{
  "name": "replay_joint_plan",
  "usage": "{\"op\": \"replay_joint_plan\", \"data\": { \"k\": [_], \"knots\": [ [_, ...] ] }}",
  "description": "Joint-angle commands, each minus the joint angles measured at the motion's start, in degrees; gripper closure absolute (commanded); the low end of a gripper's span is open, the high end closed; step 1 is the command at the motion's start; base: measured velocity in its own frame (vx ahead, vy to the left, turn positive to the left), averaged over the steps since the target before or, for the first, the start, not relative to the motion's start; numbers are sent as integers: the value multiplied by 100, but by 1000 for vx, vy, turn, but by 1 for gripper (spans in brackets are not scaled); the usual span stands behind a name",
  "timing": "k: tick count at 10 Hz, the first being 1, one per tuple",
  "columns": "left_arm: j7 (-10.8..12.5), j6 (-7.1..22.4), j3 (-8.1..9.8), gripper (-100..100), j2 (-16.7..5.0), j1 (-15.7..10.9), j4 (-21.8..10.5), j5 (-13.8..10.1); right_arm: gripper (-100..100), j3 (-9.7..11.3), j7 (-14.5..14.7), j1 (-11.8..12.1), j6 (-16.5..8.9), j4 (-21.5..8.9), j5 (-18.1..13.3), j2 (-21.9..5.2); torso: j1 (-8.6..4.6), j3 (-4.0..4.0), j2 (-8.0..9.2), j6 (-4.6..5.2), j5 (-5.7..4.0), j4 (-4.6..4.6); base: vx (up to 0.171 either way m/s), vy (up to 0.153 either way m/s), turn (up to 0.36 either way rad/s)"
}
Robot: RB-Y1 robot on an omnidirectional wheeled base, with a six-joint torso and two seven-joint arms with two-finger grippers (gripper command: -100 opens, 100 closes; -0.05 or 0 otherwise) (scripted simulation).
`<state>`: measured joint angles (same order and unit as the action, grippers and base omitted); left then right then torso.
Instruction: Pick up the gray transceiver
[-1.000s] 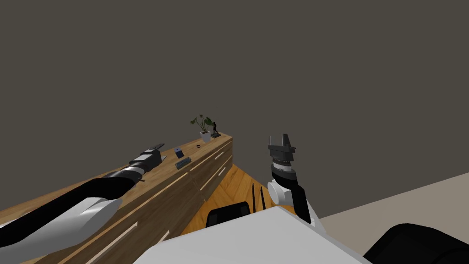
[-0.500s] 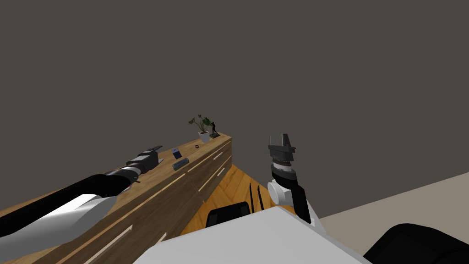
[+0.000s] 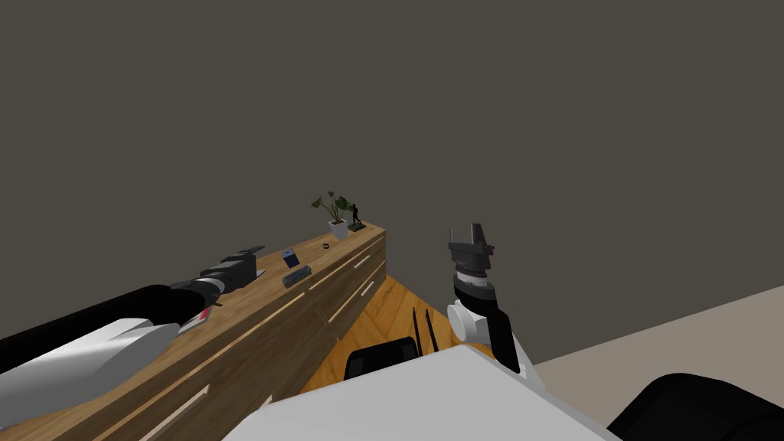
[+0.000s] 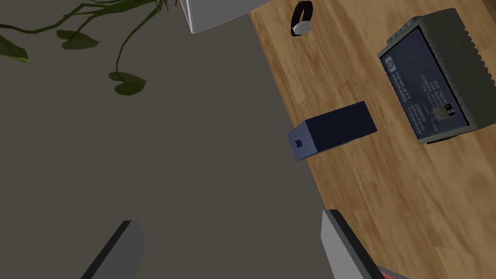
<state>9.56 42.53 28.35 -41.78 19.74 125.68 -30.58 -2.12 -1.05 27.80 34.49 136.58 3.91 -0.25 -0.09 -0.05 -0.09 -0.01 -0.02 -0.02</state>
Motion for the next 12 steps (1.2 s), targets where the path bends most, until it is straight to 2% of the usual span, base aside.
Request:
{"op": "replay_joint_plan", "data": {
  "k": [1, 2, 4, 5, 7, 8, 10, 11, 12],
  "knots": [
    [13, 163, 39, -100, -54, 11, -35, -68, 0, 0, 0, 0, 0, 0, 0, 0, 0, 0, 0, 0, 0, 0, 7, -14, 2],
    [147, 402, 175, -100, -235, -17, -134, -276, 0, 0, 0, 0, 0, 0, 0, 0, 4, 2, 4, 0, 1, 1, 19, -31, -27],
    [147, 598, 175, -100, -235, -17, -134, -276, 0, 0, 0, 0, 0, 0, 0, 0, -3, -1, -1, 0, -1, 0, 20, -28, -6],
    [283, 826, 303, -100, -407, -38, -237, -482, 0, 0, 0, 0, 0, 0, 0, 0, 2, 1, 2, 0, 0, 0, 28, -27, -28],
    [283, 1025, 303, -100, -407, -38, -237, -482, 0, 0, 0, 0, 0, 0, 0, 0, 0, -2, -4, 1, 0, -1, 25, -22, -11],
    [420, 1252, 425, -100, -569, -53, -344, -683, 0, 0, 0, 0, 0, 0, 0, 0, 3, 0, 0, 0, 1, 0, 35, -30, -31],
    [420, 1443, 425, -100, -569, -53, -344, -683, 0, 0, 0, 0, 0, 0, 0, 0, -3, -3, -6, 0, -1, -1, 34, -32, -8],
    [558, 1670, 539, -100, -719, -62, -453, -880, 0, 0, 0, 0, 0, 0, 0, 0, -1, -2, -3, 0, 0, -1, 47, -37, -36],
    [558, 1798, 539, -100, -719, -62, -453, -880, 0, 0, 0, 0, 0, 0, 0, 0, -3, -4, -8, 1, -1, -2, 39, -23, -17]
  ]
}}
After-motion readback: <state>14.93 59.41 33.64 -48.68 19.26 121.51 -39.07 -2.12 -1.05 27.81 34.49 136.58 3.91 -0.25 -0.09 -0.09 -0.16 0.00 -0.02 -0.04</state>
